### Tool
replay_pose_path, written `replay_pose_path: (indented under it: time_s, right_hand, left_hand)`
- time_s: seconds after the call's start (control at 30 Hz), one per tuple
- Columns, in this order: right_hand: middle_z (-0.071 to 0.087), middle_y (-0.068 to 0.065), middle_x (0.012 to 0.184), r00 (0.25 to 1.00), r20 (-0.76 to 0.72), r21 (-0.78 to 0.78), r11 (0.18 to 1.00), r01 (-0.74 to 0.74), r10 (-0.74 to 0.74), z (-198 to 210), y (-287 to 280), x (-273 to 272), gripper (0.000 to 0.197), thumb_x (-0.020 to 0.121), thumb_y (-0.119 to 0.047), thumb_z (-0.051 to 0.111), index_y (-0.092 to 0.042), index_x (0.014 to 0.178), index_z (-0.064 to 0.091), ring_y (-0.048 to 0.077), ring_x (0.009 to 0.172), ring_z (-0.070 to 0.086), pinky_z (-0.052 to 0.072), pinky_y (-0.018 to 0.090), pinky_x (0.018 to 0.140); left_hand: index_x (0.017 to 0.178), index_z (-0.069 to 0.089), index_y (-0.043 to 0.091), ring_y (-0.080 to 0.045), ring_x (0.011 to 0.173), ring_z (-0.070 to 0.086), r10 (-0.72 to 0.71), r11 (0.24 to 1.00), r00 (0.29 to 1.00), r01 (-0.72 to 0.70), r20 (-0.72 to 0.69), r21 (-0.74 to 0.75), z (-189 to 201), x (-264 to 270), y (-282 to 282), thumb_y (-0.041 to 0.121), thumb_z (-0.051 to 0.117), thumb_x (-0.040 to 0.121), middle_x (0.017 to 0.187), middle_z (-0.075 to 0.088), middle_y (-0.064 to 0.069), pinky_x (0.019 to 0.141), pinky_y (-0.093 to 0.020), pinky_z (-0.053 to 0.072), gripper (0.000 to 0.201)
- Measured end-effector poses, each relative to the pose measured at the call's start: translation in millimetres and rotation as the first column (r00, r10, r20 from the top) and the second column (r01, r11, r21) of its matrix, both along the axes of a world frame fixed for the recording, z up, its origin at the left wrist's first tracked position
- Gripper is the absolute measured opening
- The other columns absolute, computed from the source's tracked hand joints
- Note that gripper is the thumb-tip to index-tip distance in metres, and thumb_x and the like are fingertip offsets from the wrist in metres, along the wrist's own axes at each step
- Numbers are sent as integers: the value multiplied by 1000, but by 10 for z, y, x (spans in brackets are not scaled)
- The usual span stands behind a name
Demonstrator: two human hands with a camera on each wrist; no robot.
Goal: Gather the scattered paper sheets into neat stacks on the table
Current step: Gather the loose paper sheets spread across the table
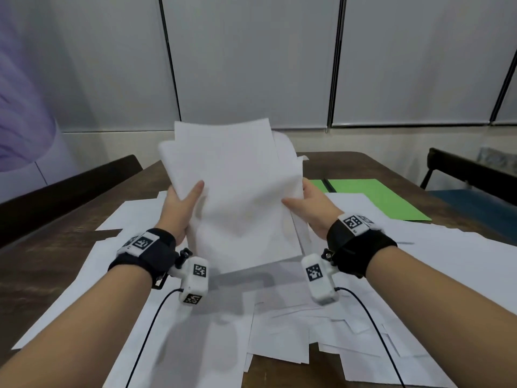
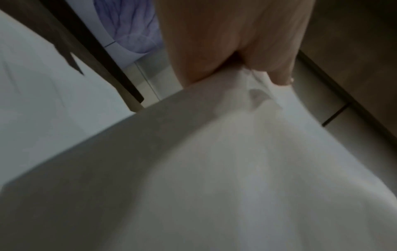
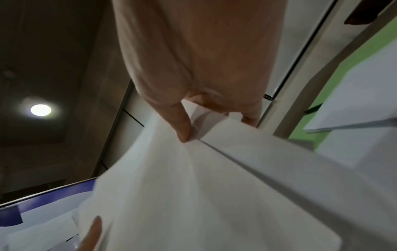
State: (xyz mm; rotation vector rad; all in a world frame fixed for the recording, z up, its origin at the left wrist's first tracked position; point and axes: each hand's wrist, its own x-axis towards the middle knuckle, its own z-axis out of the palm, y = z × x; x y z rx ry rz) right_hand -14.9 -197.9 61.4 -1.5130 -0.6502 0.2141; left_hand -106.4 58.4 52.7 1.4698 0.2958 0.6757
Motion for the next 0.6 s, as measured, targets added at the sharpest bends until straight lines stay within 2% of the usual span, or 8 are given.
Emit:
replay_pose_path:
  time_s: [0.07, 0.13, 0.23, 0.33, 0.4, 0.5, 0.57, 0.6]
  right_hand:
    - [67, 9, 113, 1000, 6, -1, 1000, 11, -11, 114, -11, 11, 36, 79, 0, 64, -23, 105, 57, 22, 98, 67, 55, 33, 83]
    - [69, 7, 111, 1000, -28, -12, 1000, -7, 7, 139, -30, 51, 33, 85, -1, 67, -20, 110, 58, 18, 93, 68, 55, 26, 73]
    - [69, 9, 115, 996, -87, 7, 1000, -14, 14, 34, -44, 96, 40, 85, -8, 69, -6, 124, 57, 25, 104, 68, 55, 36, 88]
    - [68, 15, 115, 992, -122, -29, 999, 43, -46, -96, -53, 127, 41, 83, -1, 69, -4, 122, 58, 32, 105, 66, 51, 48, 95]
    - [69, 14, 113, 987, -149, -59, 997, 48, -56, -156, -69, 136, 30, 85, -3, 68, -7, 114, 62, 31, 101, 68, 54, 43, 89]
    - [72, 9, 100, 973, -198, -108, 989, 99, -119, -238, -86, 138, 10, 88, -18, 68, -14, 97, 64, 23, 83, 70, 56, 31, 70]
    - [72, 12, 99, 962, -228, -133, 984, 120, -148, -293, -85, 150, 20, 90, -24, 66, -7, 101, 65, 25, 81, 69, 57, 35, 74]
    - [71, 15, 102, 961, -235, -156, 981, 113, -148, -313, -76, 153, 27, 91, -25, 65, -3, 106, 64, 28, 85, 68, 57, 40, 80]
  left_hand:
    - [126, 47, 22, -16, 110, 62, 49, 998, 995, -53, 85, 37, 139, -27, -53, 45, 70, 82, 120, 63, 4, 95, -38, 50, 55]
    - [125, 46, 24, -13, 110, 61, 38, 997, 991, -47, 131, 64, 193, -34, -99, 38, 66, 87, 119, 63, 7, 94, -34, 49, 45]
    - [136, 40, 15, -17, 113, 62, -50, 989, 990, 30, 135, 147, 173, -49, -155, 13, 64, 90, 122, 63, 0, 93, -33, 49, 53]
    - [140, 38, 14, -21, 110, 64, -127, 983, 988, 115, 82, 146, 112, -36, -157, 0, 62, 89, 121, 66, -4, 91, -36, 51, 59]
    - [132, 49, 10, -26, 107, 65, -178, 980, 984, 177, 8, 92, 84, -40, -160, 2, 59, 91, 118, 67, -8, 91, -39, 51, 43]
    - [112, 62, 7, -21, 92, 70, -228, 973, 968, 230, -107, 11, 28, -66, -196, 10, 56, 94, 116, 67, -15, 85, -35, 54, 19]
    - [110, 62, 5, -20, 86, 71, -210, 978, 969, 210, -129, -12, 12, -60, -212, 18, 57, 94, 116, 66, -17, 83, -35, 55, 21]
    - [117, 58, 2, -22, 89, 69, -188, 982, 971, 187, -146, -24, 8, -47, -188, 25, 60, 93, 118, 65, -18, 85, -38, 54, 34]
